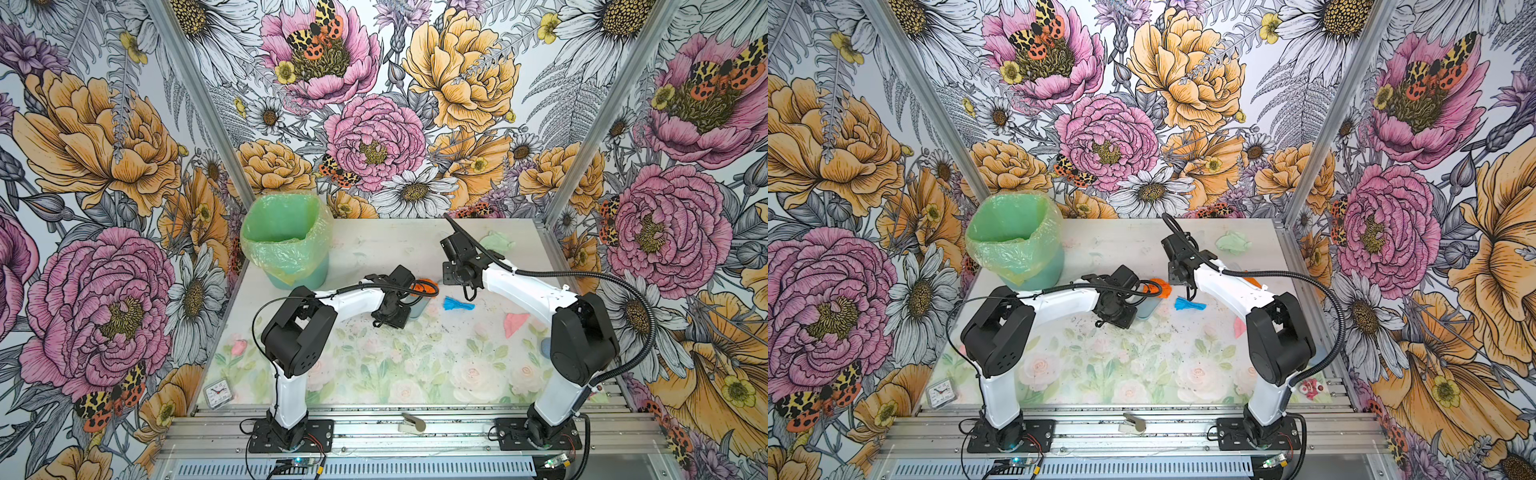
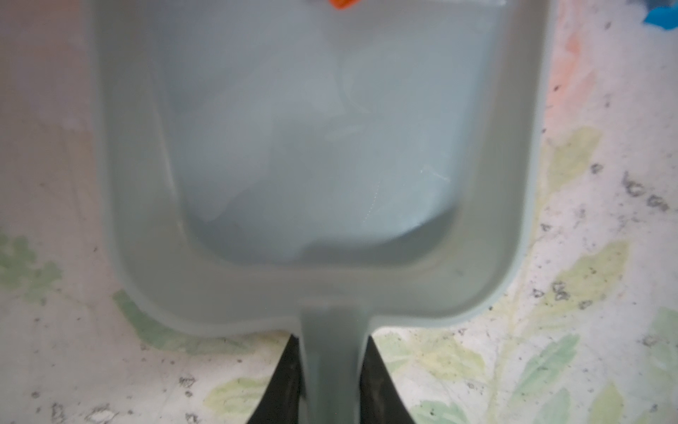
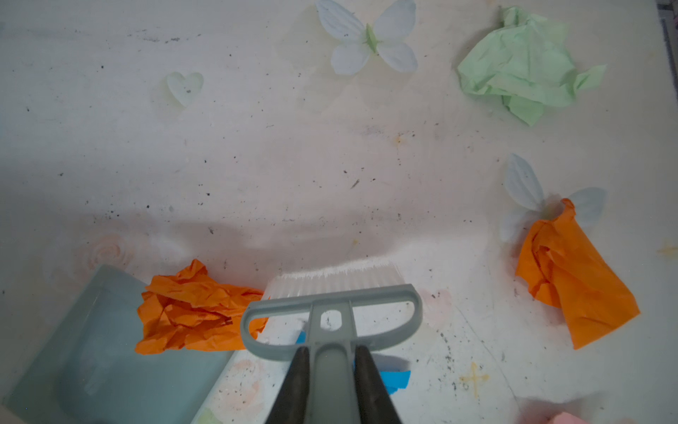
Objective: Sweep away the paper scraps from the table
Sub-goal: 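Sweep the crumpled orange paper into the dustpan with the right gripper's brush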
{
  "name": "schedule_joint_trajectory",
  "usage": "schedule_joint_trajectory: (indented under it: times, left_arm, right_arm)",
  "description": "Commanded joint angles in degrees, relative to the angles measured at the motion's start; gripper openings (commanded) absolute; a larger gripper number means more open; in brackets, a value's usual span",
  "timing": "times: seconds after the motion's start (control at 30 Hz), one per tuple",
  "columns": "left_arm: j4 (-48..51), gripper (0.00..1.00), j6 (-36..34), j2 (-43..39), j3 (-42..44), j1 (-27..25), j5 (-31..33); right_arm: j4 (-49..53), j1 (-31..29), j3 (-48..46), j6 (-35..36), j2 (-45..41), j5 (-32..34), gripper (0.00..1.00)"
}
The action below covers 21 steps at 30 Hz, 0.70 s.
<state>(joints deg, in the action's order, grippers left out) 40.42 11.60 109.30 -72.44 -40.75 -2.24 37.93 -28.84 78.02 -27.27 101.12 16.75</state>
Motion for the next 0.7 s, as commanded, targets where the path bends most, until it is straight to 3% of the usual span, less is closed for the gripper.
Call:
schedule_joint_trajectory:
  times: [0.0, 0.2, 0.37, 0.67]
  left_arm:
    - [-1.0, 0.06, 0.5, 0.7, -0.7, -0.5, -1.3]
    - [-1.0, 0.06, 0.5, 0.8, -0.8, -0.5, -1.3]
    - [-1.0, 0.06, 0.5, 0.7, -0.7, -0.5, -1.1]
    - [-1.0, 0.06, 0.7, 0.8, -0.7, -0.5, -1.1]
  right_arm:
    - [-0.1, -1.3, 1.9, 0.3, 1.7, -2.7, 0.0]
    - [-0.2, -2.5, 1.9, -0.4, 1.6, -5.8, 0.0]
    - [-0.1, -2.5, 0.2, 0.8, -1.0, -3.2, 0.0]
    - [-5.0, 1.9, 4.5, 1.1, -1.7, -2.6, 0.0]
